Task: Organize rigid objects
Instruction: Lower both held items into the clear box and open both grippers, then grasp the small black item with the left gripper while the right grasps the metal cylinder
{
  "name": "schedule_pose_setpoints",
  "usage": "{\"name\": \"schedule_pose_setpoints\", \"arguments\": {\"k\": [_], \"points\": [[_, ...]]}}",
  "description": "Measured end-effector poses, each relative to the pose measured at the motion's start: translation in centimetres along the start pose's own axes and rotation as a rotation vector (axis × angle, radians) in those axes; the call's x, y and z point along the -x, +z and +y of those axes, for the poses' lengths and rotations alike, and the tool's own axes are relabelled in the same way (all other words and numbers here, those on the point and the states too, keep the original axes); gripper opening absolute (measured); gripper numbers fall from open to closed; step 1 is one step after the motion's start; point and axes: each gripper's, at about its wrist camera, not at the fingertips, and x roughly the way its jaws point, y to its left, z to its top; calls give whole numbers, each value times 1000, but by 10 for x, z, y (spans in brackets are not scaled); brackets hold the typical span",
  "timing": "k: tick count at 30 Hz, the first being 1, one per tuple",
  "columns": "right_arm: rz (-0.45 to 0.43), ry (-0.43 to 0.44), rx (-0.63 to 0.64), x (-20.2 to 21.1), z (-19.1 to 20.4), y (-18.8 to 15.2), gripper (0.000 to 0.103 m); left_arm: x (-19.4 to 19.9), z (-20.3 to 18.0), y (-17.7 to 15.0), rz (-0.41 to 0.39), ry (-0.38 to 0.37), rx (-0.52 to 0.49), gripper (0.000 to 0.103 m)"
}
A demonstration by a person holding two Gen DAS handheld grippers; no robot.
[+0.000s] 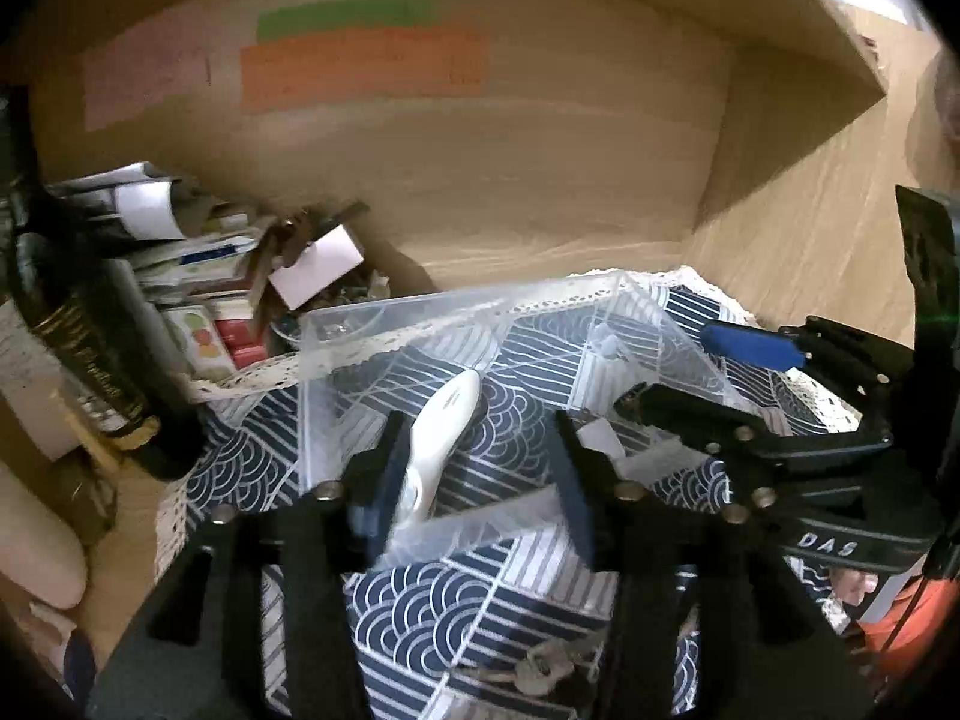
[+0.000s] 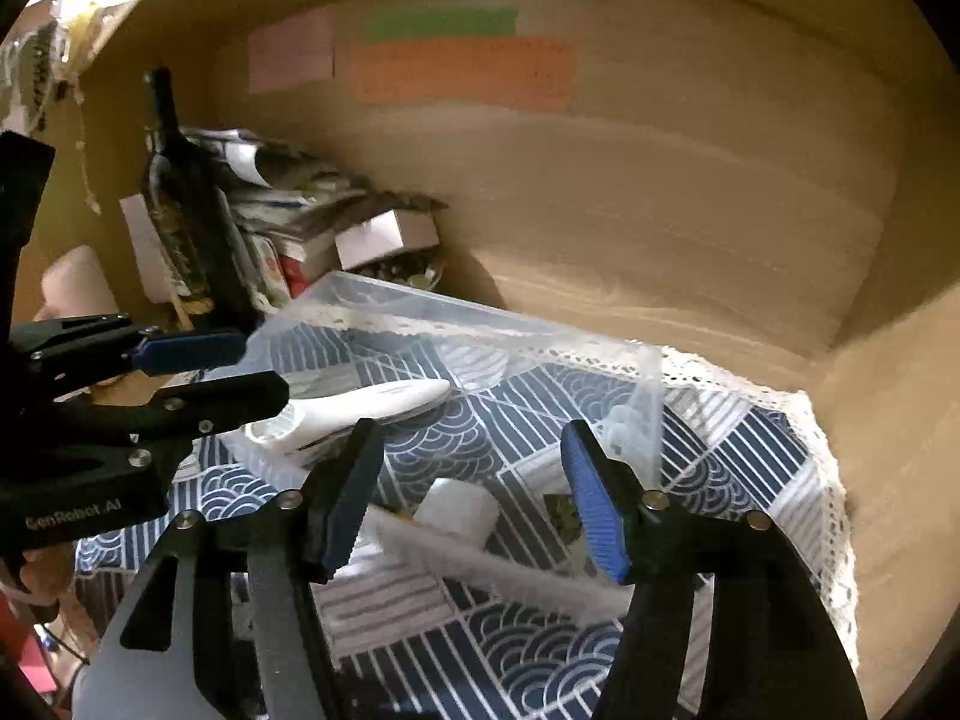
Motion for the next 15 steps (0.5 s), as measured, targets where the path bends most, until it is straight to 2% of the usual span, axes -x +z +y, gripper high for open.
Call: {"name": "schedule_pose_setpoints", "arguments": {"k": [3, 7, 9, 15], "points": [[-12, 0, -6, 14, 0, -9, 60, 14, -3, -10, -10, 10, -9, 57], [-11, -3, -14, 25, 1, -24, 65, 24, -8, -33, 4, 28, -13, 64], [-4, 1, -23, 28, 1, -34, 66, 27, -10, -47, 22, 37, -16, 64], [77, 43, -27, 24, 5, -71, 66, 22, -22, -89, 104, 17, -10, 64]]}}
